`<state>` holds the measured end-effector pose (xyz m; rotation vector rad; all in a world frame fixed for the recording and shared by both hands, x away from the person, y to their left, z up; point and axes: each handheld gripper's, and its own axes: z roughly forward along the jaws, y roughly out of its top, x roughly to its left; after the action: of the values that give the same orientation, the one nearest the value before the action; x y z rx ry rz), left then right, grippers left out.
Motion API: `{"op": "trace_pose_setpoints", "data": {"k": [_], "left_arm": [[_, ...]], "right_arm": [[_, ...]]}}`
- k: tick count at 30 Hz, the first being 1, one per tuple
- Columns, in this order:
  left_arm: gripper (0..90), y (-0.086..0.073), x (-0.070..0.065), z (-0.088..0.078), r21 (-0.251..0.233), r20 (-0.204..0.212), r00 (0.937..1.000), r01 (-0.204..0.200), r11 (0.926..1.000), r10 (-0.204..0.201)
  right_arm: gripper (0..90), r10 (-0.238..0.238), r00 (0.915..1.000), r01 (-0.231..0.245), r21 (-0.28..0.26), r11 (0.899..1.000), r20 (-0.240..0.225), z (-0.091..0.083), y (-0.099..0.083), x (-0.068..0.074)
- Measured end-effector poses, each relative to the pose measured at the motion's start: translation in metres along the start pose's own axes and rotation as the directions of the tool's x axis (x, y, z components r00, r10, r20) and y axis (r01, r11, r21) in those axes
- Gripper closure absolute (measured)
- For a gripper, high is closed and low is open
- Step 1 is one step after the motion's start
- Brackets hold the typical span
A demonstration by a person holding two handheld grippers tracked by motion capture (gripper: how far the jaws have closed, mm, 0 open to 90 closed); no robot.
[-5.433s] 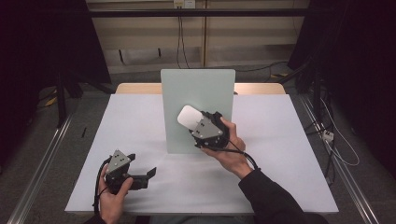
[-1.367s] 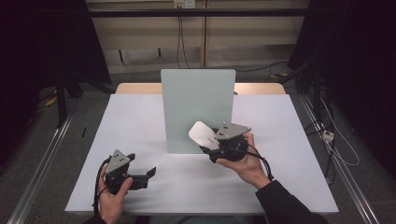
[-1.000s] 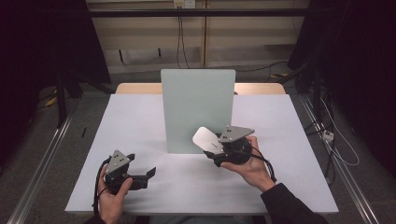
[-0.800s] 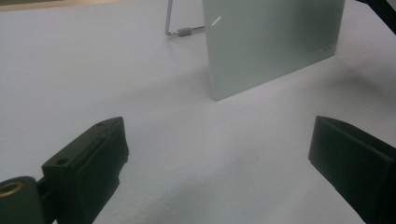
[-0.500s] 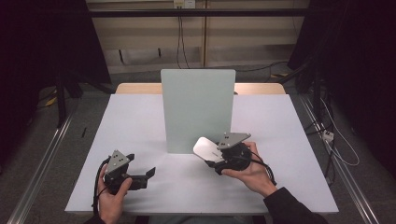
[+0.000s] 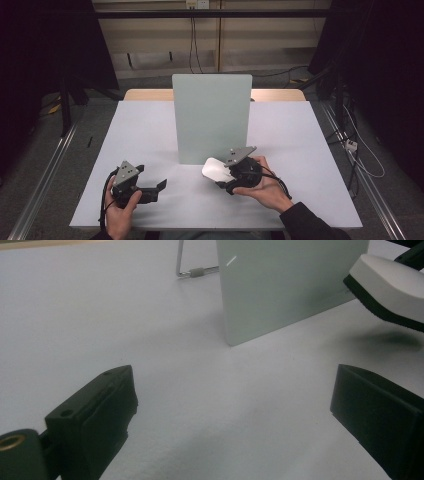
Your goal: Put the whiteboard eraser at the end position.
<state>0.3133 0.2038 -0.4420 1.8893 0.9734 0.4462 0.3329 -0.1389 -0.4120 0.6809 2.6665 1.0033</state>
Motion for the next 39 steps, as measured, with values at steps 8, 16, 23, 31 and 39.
{"op": "trace_pose_setpoints", "data": {"k": [8, 16, 23, 31, 39], "left_arm": [[4.5, 0.000, -0.001, 0.000, -0.007, 0.002, 1.0000, 0.008, 0.9999, -0.008], [4.5, 0.000, 0.000, 0.000, 0.000, 0.002, 1.0000, -0.001, 1.0000, 0.001], [4.5, 0.000, 0.000, 0.000, 0.000, 0.002, 1.0000, -0.002, 1.0000, 0.002], [4.5, 0.000, 0.000, 0.000, 0.001, 0.003, 1.0000, 0.000, 1.0000, 0.000], [4.5, 0.000, 0.000, 0.000, 0.002, 0.003, 1.0000, -0.002, 1.0000, 0.002]], "right_arm": [[31.6, -0.010, 0.9998, 0.010, 0.038, 0.999, -0.016, 0.013, 0.004, 0.001], [31.6, -0.030, 0.9982, 0.034, 0.082, 0.996, -0.051, 0.022, 0.007, 0.006], [31.6, -0.045, 0.9971, 0.052, 0.124, 0.991, -0.062, 0.028, 0.006, 0.008], [31.6, -0.048, 0.9966, 0.057, 0.131, 0.990, -0.067, 0.032, 0.006, 0.008], [31.5, -0.049, 0.9962, 0.058, 0.133, 0.989, -0.073, 0.035, 0.005, 0.009]]}}
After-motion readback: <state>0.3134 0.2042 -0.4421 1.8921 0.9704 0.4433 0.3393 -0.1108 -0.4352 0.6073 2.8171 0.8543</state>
